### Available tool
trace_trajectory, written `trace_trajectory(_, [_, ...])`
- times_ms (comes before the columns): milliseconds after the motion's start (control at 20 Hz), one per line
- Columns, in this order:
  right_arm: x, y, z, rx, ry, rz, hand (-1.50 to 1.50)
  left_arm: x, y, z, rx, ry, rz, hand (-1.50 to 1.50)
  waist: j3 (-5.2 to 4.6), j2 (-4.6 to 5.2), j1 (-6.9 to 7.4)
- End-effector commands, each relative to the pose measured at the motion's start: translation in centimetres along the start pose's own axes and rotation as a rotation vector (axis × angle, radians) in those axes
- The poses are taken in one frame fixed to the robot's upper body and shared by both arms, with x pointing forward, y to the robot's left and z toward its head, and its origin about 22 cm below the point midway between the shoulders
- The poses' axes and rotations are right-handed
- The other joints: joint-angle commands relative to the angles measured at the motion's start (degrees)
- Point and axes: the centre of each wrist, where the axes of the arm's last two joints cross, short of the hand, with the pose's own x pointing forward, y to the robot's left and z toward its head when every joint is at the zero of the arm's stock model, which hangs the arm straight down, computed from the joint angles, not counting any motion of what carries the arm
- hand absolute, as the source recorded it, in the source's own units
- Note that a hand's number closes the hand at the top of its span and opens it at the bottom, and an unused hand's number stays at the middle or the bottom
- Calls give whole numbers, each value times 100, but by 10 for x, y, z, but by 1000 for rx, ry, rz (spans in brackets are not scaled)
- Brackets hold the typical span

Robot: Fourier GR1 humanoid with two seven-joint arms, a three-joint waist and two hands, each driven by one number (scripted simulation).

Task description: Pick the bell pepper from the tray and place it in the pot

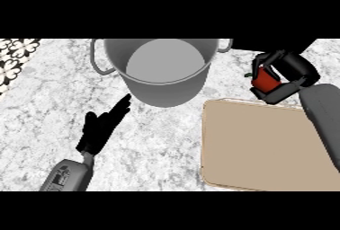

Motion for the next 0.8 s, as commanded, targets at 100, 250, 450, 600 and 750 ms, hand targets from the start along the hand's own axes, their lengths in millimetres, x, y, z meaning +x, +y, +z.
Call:
trace_trajectory(100, [17,-21,-25,43,-126,143,150,-5,-3,7,13,-2,2,0,-10,-50,-41])
trace_trajectory(250, [26,-21,-49,40,-139,176,150,3,-8,0,12,23,16,0,-16,-60,-131])
trace_trajectory(450, [54,-10,-97,70,-145,248,150,-3,-9,3,30,31,17,0,-27,-113,-211])
trace_trajectory(600, [60,9,-121,98,-164,296,150,-4,9,3,38,29,10,0,-31,-105,-254])
trace_trajectory(750, [92,7,-149,146,-135,322,150,-5,4,5,40,26,6,0,-36,-104,-221])
